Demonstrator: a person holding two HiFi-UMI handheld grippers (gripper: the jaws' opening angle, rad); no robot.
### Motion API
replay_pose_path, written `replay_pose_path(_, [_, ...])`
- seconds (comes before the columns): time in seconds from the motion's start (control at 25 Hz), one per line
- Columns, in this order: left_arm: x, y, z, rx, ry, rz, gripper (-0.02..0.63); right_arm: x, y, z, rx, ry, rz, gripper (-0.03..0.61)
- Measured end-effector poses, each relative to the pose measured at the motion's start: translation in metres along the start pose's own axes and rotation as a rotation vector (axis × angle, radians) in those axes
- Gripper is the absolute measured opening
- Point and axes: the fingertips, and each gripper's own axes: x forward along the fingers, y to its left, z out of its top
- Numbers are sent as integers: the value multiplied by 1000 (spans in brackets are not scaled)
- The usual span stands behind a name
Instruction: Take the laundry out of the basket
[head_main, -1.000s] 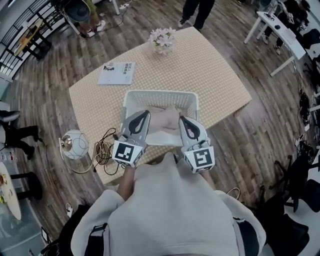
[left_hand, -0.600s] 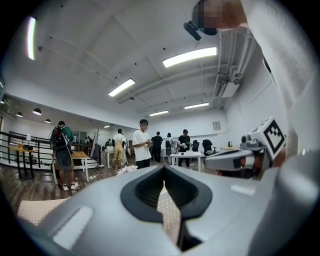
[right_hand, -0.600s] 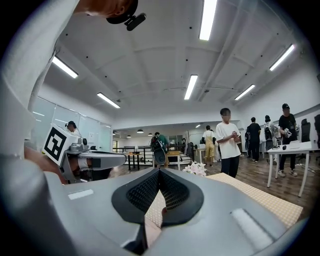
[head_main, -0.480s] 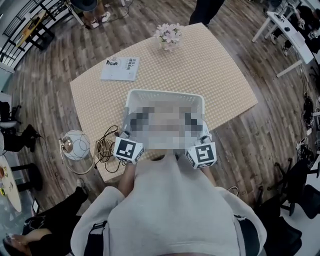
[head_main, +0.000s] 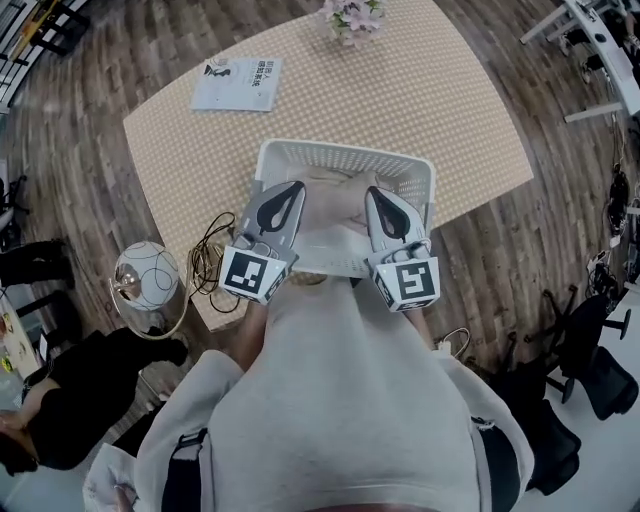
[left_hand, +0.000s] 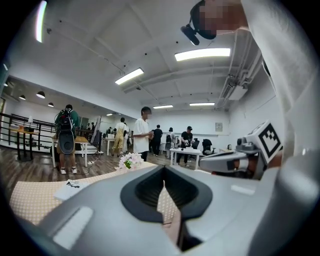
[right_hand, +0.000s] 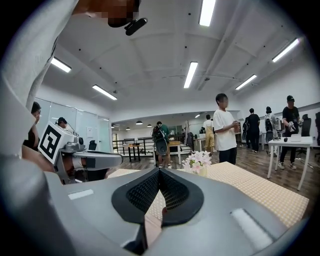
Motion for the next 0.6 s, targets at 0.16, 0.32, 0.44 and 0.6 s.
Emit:
replay_pose_path(0.16, [6,10,-7,-16,26,-10,8,12,-3,-13,14,35,-9,-2])
replay_pose_path(0.32, [12,14,-5,-43,12,-26,9,23,-7,-23,7,61,-10,-2])
replay_pose_path(0.44, [14,15,-6,-40,12,-28,9,28,-4,-30,-97,100,5,-2])
replay_pose_path(0.6, [12,13,-5,-45,7,-26,9,33,16,-50,-457,211,102,-2])
